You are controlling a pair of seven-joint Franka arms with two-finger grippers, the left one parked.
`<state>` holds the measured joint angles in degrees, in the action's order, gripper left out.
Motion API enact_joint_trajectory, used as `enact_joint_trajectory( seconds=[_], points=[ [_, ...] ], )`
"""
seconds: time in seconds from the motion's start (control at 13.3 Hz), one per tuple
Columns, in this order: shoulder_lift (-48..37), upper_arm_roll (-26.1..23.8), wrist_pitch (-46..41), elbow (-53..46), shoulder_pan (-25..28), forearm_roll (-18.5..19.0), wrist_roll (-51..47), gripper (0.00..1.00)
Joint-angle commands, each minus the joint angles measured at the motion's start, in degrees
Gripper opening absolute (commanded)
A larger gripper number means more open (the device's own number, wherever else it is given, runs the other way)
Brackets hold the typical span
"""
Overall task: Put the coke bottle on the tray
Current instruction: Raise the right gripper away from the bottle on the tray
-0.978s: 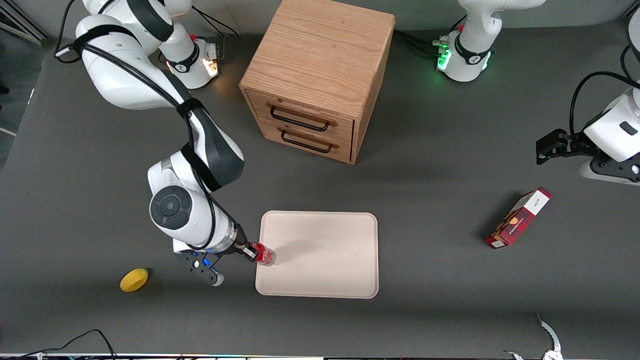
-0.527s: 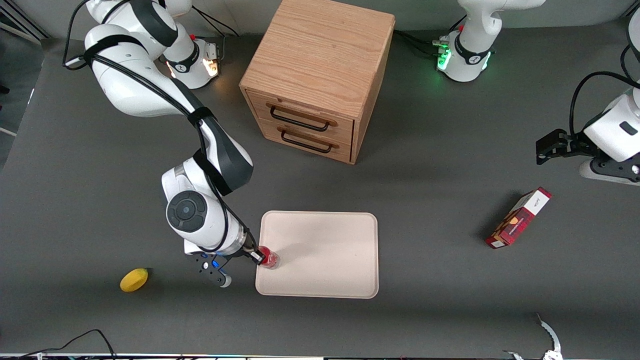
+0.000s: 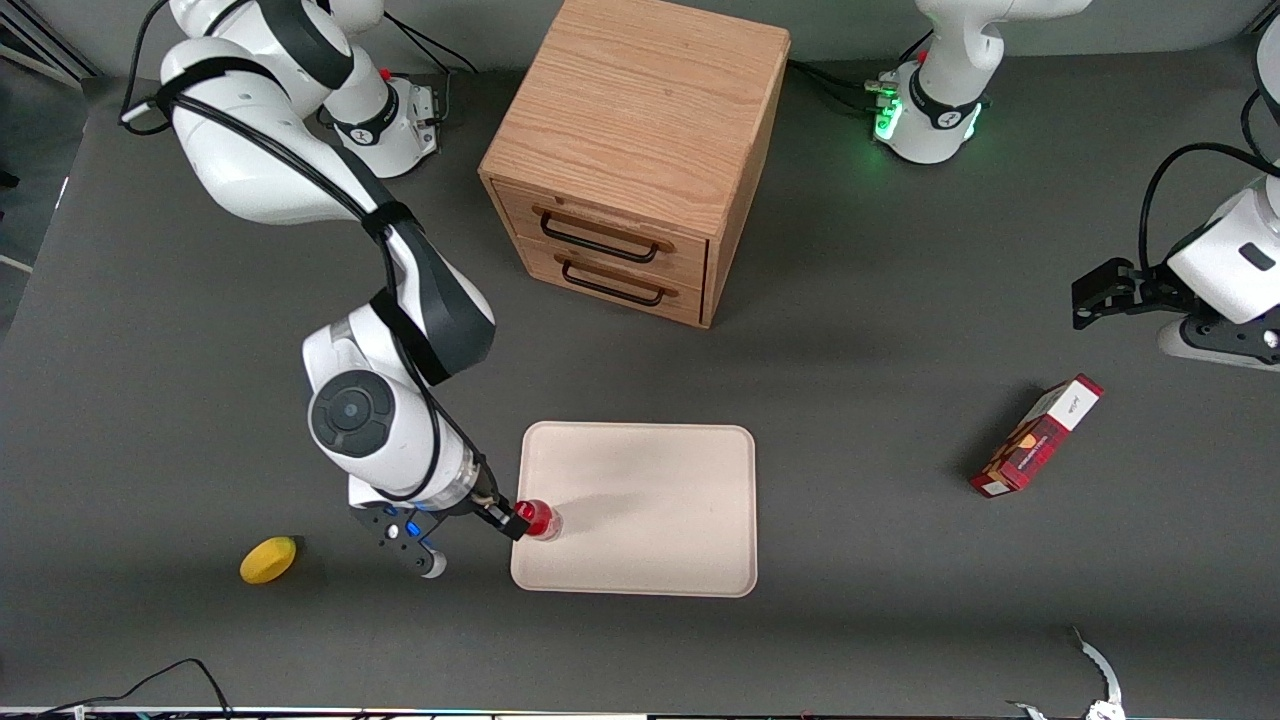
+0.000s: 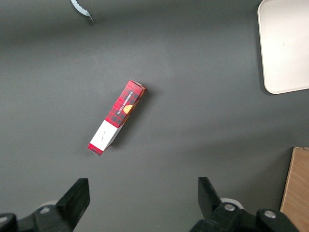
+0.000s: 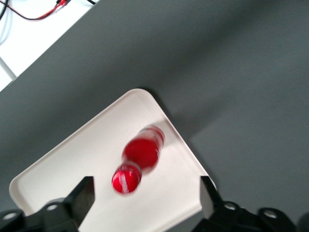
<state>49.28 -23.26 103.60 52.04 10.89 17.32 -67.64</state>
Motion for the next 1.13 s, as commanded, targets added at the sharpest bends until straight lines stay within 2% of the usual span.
enact_joint_trajectory(
  seconds=[0.0,0.15,0.23,0.38,0.45,0.6,0.68,0.83,0.9,1.05],
  points=[
    [-10.91,-2.84,-11.37,1.31,-1.83,1.41,4.06,1.00],
    [-19.70,-4.23,-20.33,3.94,-5.94,-0.69,14.58,1.00],
    [-23.57,-4.59,-24.64,5.08,-9.18,-3.66,19.51,1.00],
    [-32.27,-2.59,-32.38,9.37,-12.37,-5.97,29.78,1.00],
    [-36.32,-0.05,-34.24,11.66,-13.51,-7.46,35.59,1.00],
    [-45.54,12.12,-33.74,20.51,-13.18,-16.22,45.62,1.00],
    [-50.02,16.98,-31.47,26.91,-13.08,-18.70,51.15,1.00],
    [-58.64,22.36,-24.45,40.88,-13.08,-18.90,60.39,1.00],
    [-61.47,24.47,-21.37,46.52,-13.08,-19.07,61.82,1.00],
    [-62.72,24.67,-19.15,49.65,-12.82,-19.07,62.01,1.00]
  ],
)
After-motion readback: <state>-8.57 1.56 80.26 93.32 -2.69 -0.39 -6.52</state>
